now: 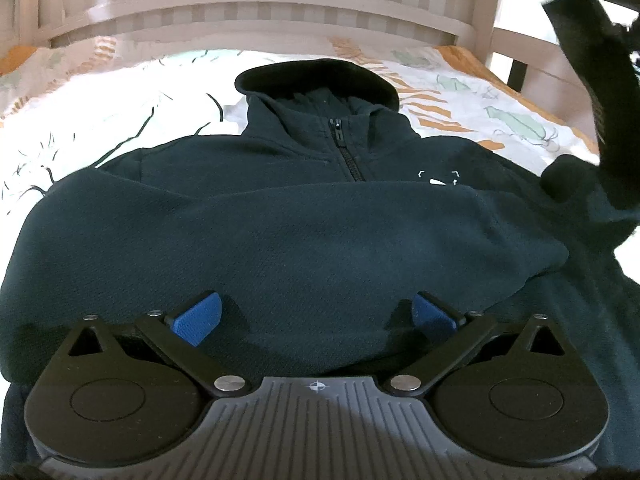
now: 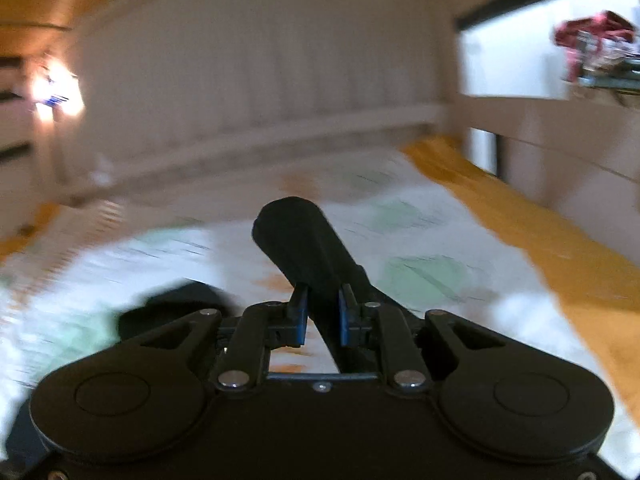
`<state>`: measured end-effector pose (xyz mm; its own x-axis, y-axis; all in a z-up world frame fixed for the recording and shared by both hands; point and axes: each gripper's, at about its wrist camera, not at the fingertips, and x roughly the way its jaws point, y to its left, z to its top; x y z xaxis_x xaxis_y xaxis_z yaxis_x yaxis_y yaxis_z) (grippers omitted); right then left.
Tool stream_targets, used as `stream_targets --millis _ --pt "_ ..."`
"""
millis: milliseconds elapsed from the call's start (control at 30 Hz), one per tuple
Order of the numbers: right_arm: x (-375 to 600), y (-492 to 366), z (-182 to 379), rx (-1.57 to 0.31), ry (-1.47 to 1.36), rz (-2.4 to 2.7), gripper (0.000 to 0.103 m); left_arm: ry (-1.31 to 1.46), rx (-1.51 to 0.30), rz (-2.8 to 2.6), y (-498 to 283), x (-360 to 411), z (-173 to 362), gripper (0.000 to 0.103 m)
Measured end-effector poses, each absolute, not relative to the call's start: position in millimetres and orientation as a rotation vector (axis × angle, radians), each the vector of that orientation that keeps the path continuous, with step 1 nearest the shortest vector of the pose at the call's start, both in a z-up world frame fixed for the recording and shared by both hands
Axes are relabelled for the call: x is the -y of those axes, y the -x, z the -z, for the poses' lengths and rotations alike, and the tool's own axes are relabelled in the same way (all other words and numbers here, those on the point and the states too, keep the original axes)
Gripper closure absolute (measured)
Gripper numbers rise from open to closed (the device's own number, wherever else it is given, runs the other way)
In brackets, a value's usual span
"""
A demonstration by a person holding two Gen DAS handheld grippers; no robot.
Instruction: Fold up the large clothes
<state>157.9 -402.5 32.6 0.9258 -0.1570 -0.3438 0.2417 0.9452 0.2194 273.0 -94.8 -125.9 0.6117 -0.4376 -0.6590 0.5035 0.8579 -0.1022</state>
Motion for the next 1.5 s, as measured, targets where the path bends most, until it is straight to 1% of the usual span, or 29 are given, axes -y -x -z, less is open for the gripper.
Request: stream_targets --millis 67,133,233,367,500,533,600,633,667,733,800,900,1100,1133,1167,1200,1233,1267,1300,1400,1500 --pt "368.4 -161.5 -39.2 -0.318 -0.260 0.117 0.080 -0.064 -0.768 0.576 -276.5 89.5 118.8 0.000" --pt "336.3 -164.1 -39.1 -0.319 -0.255 0.039 0.080 0.027 -0.798 0.641 -279.5 75.1 108.2 0.000" --pt "287.2 -171.6 -25.4 -0.352 -0.199 -0.051 0.080 0.150 -0.782 0.649 -279.2 49.3 90.3 0.000" --pt "239.6 -183.9 9.8 -0.440 -0.188 -0.137 0.080 0.260 -0.738 0.597 -282.8 11.4 68.6 0.000" --pt "200.6 -190.1 54.9 -0.550 -0.089 -0.177 0.078 0.354 -0.759 0.568 -291.2 -15.2 64.3 0.000" --pt "193.4 -190.8 64.7 -0.576 -0.066 -0.185 0.074 0.362 -0.769 0.561 -292.9 -18.4 65.5 0.000" --pt "179.0 -187.4 83.7 -0.630 -0.017 -0.208 0.069 0.358 -0.785 0.553 -294.7 -19.3 68.9 0.000" --pt "172.2 -183.7 89.8 -0.656 0.006 -0.214 0.061 0.353 -0.795 0.553 -295.1 -17.8 70.8 0.000" --pt "167.6 -179.7 94.3 -0.673 0.025 -0.221 0.057 0.350 -0.806 0.557 -296.1 -16.3 73.1 0.000" --pt "165.4 -167.9 98.6 -0.673 0.043 -0.237 0.045 0.356 -0.828 0.571 -297.1 -11.0 77.0 0.000" --pt "166.9 -153.7 96.5 -0.662 0.043 -0.255 0.039 0.366 -0.851 0.586 -300.5 -1.5 81.3 0.000" --pt "172.8 -136.2 94.1 -0.655 0.038 -0.263 0.035 0.362 -0.887 0.614 -305.8 16.7 89.2 0.000" --pt "179.1 -120.0 102.1 -0.672 0.032 -0.240 0.035 0.284 -0.948 0.610 -315.2 49.9 104.7 0.001" --pt "181.9 -117.7 103.5 -0.678 0.019 -0.235 0.035 0.276 -0.970 0.593 -318.0 54.3 107.2 0.005" --pt "184.2 -115.8 104.8 -0.682 0.007 -0.230 0.035 0.265 -0.979 0.564 -319.0 57.2 107.9 0.019" --pt "186.6 -113.5 105.8 -0.685 -0.005 -0.225 0.035 0.251 -0.973 0.542 -319.5 60.0 106.5 0.025" --pt "189.1 -113.5 107.1 -0.686 -0.014 -0.220 0.035 0.239 -0.959 0.534 -319.3 61.7 104.2 0.047" --pt "191.3 -111.6 107.7 -0.686 -0.024 -0.214 0.035 0.236 -0.943 0.536 -317.9 61.3 102.4 0.086" --pt "193.5 -110.5 108.0 -0.685 -0.034 -0.209 0.035 0.236 -0.933 0.533 -317.2 61.6 100.0 0.096" --pt "200.9 -106.6 108.7 -0.682 -0.063 -0.190 0.034 0.257 -0.884 0.569 -313.0 60.2 83.4 0.096" --pt "211.1 -102.5 106.6 -0.669 -0.090 -0.175 0.033 0.290 -0.775 0.603 -310.1 50.3 46.1 0.096"
